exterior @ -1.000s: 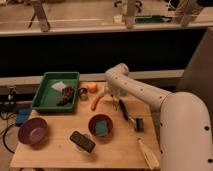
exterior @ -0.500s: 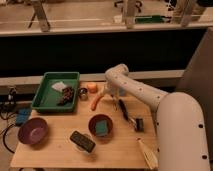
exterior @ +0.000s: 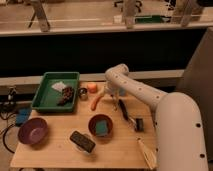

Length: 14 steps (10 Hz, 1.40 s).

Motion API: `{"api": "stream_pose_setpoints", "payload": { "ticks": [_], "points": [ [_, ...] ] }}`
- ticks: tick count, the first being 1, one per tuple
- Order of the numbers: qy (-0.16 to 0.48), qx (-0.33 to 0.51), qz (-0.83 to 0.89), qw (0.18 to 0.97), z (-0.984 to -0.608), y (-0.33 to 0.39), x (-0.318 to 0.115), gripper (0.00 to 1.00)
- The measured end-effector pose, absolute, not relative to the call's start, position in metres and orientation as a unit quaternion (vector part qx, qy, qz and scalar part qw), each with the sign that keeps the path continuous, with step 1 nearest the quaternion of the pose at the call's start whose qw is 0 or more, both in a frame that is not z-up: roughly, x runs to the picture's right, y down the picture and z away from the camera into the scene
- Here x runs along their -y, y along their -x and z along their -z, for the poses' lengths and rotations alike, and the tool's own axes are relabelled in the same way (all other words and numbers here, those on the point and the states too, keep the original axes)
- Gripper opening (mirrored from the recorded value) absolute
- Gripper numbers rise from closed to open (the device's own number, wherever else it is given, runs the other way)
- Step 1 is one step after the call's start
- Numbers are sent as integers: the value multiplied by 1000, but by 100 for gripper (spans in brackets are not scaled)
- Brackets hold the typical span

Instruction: Place fork in table surface

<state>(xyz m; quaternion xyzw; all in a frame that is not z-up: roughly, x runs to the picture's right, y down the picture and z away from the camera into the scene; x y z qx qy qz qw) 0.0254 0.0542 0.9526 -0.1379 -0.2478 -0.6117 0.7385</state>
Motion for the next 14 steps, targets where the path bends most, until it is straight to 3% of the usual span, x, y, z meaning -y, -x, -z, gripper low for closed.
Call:
{"api": "stream_pose_setpoints", "payload": {
  "ticks": [5,8,14],
  "points": [
    [130,258,626,725,-960,-32,-58,80],
    [129,259,631,720,-963,-35,-61,69],
    [130,247,640,716,-971,-41,-63,69]
  ]
}}
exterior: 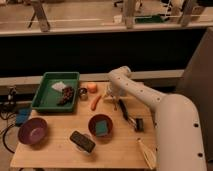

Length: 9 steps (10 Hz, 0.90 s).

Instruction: Place fork in table surface

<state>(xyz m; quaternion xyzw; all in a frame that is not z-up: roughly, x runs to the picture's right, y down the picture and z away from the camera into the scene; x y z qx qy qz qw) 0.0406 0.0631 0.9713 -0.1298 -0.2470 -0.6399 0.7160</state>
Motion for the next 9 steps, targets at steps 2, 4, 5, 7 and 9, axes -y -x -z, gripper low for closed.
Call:
{"api": "stream_pose_setpoints", "payload": {
  "ticks": [2,4,5,7,9],
  "points": [
    [129,240,644,715,-974,-41,-62,62],
    [130,237,647,713,-976,-40,-61,55],
    [130,236,648,712,-976,-40,-61,55],
    [131,235,651,710,-977,-39,-61,55],
    [131,233,652,709,-977,-39,-60,55]
  ]
}}
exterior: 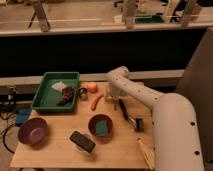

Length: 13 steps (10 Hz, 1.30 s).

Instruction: Place fork in table surface

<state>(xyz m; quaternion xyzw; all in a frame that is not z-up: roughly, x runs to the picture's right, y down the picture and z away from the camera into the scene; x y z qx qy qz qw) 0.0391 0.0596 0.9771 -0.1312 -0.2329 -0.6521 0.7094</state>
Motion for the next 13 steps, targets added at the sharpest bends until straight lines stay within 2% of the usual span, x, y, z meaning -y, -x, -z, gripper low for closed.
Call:
{"api": "stream_pose_setpoints", "payload": {
  "ticks": [2,3,4,8,13],
  "points": [
    [131,232,653,709,-978,-39,-60,53],
    [131,232,653,709,-979,-40,-61,47],
    [132,232,652,709,-979,-41,-62,45],
    [134,234,650,711,-980,-40,-65,44],
    [135,235,651,709,-981,-37,-68,3]
  ]
}}
